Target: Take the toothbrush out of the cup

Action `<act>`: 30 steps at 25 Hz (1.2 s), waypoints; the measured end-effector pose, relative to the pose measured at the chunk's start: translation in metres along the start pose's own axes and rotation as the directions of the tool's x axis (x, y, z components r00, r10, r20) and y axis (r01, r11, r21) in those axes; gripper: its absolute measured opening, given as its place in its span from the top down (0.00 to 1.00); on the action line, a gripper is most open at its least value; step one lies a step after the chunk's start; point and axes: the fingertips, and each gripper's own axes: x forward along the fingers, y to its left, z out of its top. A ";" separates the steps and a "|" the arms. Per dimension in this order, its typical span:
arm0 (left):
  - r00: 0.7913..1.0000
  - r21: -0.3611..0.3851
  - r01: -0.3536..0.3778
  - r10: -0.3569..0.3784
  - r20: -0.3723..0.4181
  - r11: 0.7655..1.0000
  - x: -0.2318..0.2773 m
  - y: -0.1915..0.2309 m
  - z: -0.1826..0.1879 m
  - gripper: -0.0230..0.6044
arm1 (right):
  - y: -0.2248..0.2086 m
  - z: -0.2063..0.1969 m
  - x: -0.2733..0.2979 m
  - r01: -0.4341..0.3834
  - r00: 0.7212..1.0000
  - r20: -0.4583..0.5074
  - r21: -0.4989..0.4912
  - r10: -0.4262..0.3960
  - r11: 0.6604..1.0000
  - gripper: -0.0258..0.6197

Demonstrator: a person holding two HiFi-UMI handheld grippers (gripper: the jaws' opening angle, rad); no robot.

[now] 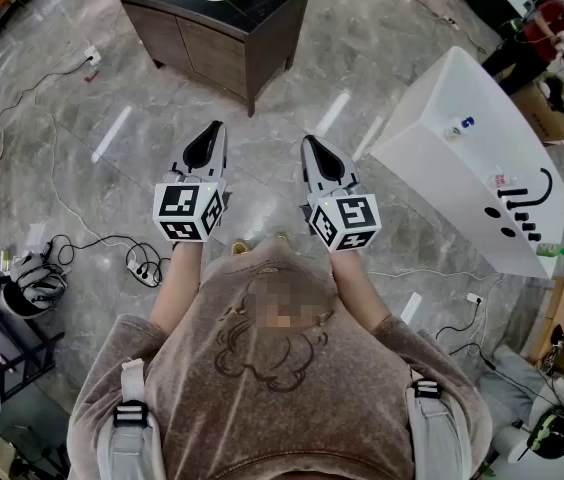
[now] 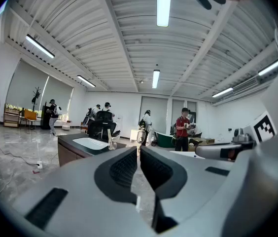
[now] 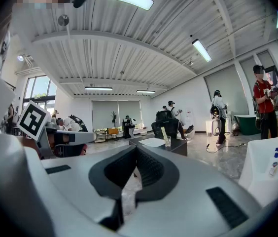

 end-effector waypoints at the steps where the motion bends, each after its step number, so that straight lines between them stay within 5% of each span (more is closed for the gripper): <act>1: 1.000 -0.002 0.001 -0.001 0.000 1.000 0.001 0.001 0.000 0.91 | 0.000 0.000 0.001 0.000 1.000 -0.001 0.000 0.000 1.000 0.93; 11: 1.000 -0.006 0.017 -0.017 -0.009 1.000 0.004 0.018 -0.001 0.91 | 0.016 0.003 0.014 -0.040 0.999 0.024 0.034 0.040 0.999 0.93; 30: 0.997 -0.010 0.076 -0.076 -0.020 0.997 0.032 0.066 -0.015 0.91 | 0.014 -0.019 0.057 0.028 0.999 0.015 0.032 -0.029 0.999 0.93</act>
